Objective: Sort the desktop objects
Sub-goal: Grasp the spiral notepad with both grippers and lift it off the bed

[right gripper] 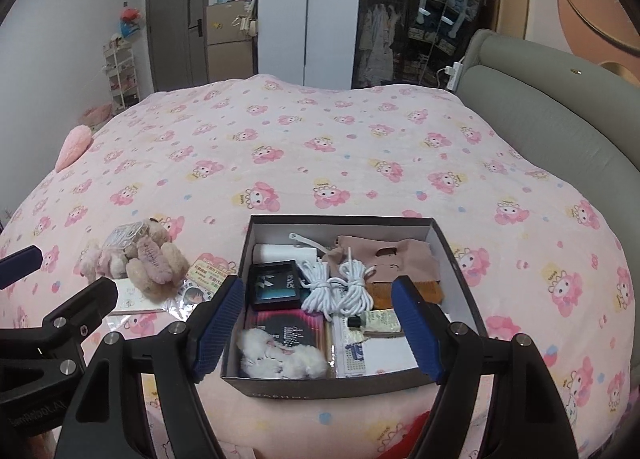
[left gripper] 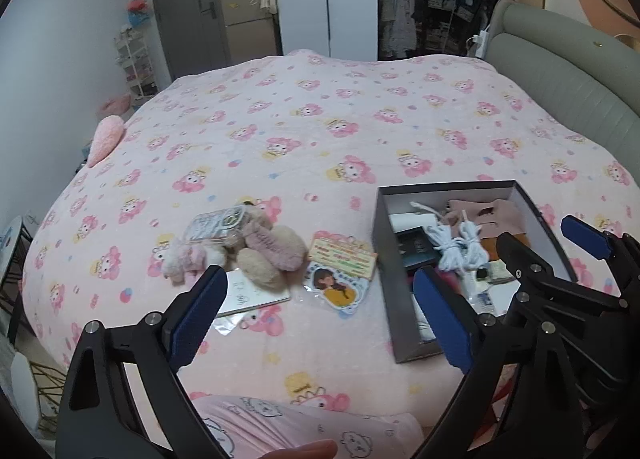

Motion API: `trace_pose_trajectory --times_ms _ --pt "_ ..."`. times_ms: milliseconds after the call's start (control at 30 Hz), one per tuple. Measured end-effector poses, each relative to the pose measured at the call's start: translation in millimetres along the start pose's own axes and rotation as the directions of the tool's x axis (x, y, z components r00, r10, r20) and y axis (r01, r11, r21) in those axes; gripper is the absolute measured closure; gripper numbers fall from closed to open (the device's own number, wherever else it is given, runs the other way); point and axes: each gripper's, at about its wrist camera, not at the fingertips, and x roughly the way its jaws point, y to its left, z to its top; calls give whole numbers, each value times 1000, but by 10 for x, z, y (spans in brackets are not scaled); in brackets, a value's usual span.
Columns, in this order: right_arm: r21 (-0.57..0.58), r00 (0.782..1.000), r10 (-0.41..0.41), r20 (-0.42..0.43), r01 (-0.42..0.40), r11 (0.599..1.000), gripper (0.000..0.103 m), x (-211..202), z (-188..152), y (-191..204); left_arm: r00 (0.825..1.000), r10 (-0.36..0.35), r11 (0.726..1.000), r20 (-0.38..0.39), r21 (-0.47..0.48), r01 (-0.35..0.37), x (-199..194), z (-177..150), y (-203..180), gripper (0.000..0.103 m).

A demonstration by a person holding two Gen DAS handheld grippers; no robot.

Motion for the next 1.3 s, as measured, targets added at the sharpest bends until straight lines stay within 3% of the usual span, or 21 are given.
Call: trace_pose_trajectory --times_ms 167,300,400,533,633,800,900,967,1100,1200,1233,1300 --pt "-80 995 84 -62 -89 993 29 376 10 518 997 42 996 -64 -75 -47 347 -99 543 9" --pt "-121 970 207 -129 -223 967 29 737 2 939 992 50 984 -119 -163 -69 630 -209 1010 9" --pt "-138 956 222 -189 -250 958 29 1033 -45 1174 984 39 971 -173 -224 -78 891 -331 1352 11" --pt "-83 907 304 -290 -340 937 29 1404 -120 1388 964 2 947 -268 -310 -88 1316 -547 1737 21" --pt "-73 871 342 -352 -390 918 33 1643 -249 1579 946 -69 924 -317 -379 -59 1605 -691 1944 28" --pt "-47 838 351 -418 -406 913 62 2060 -403 1808 922 -157 915 -354 -403 1 1979 -773 2057 39" --pt "-28 816 383 -433 -437 899 69 2243 -436 1913 914 -219 909 -340 -411 65 2130 -735 2062 43" --pt "-24 807 403 -433 -457 889 69 2328 -443 1984 911 -239 907 -337 -412 86 2239 -712 2052 47" --pt "10 782 444 -438 -490 872 69 2519 -464 2082 885 -285 898 -369 -425 112 2455 -725 2031 68" --pt "73 746 483 -458 -510 857 68 2639 -480 2053 870 -319 892 -375 -429 142 2440 -751 1987 71" --pt "79 742 491 -457 -516 853 68 2630 -485 2042 871 -314 895 -377 -425 138 2402 -759 1979 71" --pt "52 740 488 -463 -527 848 68 2542 -501 2051 857 -329 892 -397 -429 144 2331 -794 1980 70"
